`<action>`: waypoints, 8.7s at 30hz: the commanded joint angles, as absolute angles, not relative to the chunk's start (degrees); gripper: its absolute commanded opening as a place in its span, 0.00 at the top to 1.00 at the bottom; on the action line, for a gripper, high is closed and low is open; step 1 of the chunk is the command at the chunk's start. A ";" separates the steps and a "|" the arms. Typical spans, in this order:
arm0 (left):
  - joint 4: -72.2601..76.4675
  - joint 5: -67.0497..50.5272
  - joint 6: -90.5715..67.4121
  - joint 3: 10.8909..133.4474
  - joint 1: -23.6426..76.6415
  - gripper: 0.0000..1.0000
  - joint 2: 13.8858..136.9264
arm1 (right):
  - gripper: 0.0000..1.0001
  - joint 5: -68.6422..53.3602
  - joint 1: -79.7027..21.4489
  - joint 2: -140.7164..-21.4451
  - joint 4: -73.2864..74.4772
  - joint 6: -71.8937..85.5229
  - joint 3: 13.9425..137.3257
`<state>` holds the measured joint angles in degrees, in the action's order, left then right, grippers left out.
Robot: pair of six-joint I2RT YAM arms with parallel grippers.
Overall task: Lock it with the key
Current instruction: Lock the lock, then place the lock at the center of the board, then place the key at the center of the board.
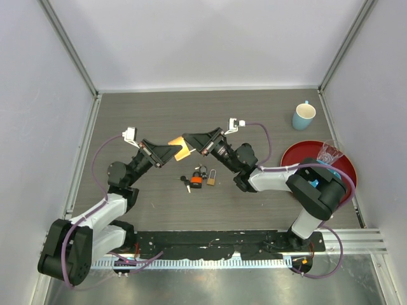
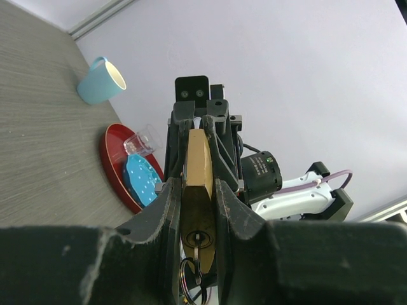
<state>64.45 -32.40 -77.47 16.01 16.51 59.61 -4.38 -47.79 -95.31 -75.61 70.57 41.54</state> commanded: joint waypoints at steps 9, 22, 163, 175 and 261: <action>52.07 -39.19 -65.05 22.41 17.58 0.45 54.85 | 0.98 -12.47 -47.73 -83.33 -63.56 59.96 45.70; 14.87 -45.26 -43.51 32.51 17.58 0.23 44.47 | 0.98 -28.55 -39.38 -72.60 -33.95 49.75 52.03; 27.25 -52.30 -60.21 14.85 -14.94 1.00 52.30 | 0.96 -42.71 -48.16 -132.89 -15.21 37.53 92.81; 24.17 -52.56 -57.48 14.59 -15.03 1.00 51.59 | 0.77 -41.92 -45.88 -133.50 -14.77 35.95 91.23; 5.10 -36.83 -35.42 23.73 -10.72 0.29 73.92 | 0.03 -23.99 -42.98 -89.03 -13.71 27.42 61.00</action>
<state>5.26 -38.74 -36.75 23.77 -10.83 76.12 -24.53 -43.00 -91.64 -11.75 27.59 60.42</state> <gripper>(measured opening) 0.688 0.969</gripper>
